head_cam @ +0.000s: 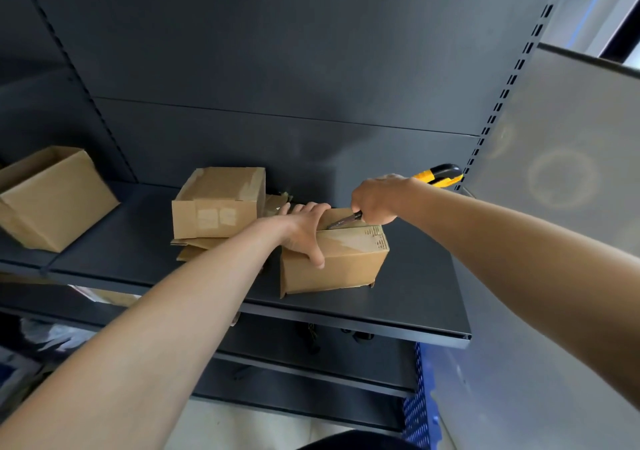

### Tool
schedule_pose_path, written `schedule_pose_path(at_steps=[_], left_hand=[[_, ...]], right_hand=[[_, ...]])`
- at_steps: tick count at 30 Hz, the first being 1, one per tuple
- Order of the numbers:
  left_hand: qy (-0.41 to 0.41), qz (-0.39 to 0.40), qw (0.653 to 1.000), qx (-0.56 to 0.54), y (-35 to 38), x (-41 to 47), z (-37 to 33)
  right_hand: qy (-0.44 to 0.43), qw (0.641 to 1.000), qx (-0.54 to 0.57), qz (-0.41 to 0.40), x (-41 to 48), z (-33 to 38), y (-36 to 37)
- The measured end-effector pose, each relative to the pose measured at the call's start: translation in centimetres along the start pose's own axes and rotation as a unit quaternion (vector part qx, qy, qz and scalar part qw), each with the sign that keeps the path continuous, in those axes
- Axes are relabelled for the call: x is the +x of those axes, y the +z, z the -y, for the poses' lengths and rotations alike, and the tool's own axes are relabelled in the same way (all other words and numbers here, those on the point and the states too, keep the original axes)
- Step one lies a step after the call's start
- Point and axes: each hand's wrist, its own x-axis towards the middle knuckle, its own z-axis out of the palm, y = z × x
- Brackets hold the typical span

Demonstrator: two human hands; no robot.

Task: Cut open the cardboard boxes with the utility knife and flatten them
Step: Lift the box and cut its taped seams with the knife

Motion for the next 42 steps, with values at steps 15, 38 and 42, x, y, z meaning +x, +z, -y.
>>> schedule_pose_path(at_steps=[15,38,42], left_hand=[[-0.046,0.038,0.998,-0.003,-0.5,0.8,0.2],[-0.097,-0.111,0.955,-0.259,0.2,-0.3,0.1],[-0.083,-0.117,0.953,-0.265,-0.7,-0.1,0.4]], right_hand=[[0.135,0.984,0.052,0.105,0.2,-6.2,4.8],[0.165,0.831,0.527,-0.073,8.1,-4.6,13.8],[0.140,0.734,0.664,-0.035,6.8,-4.1,8.8]])
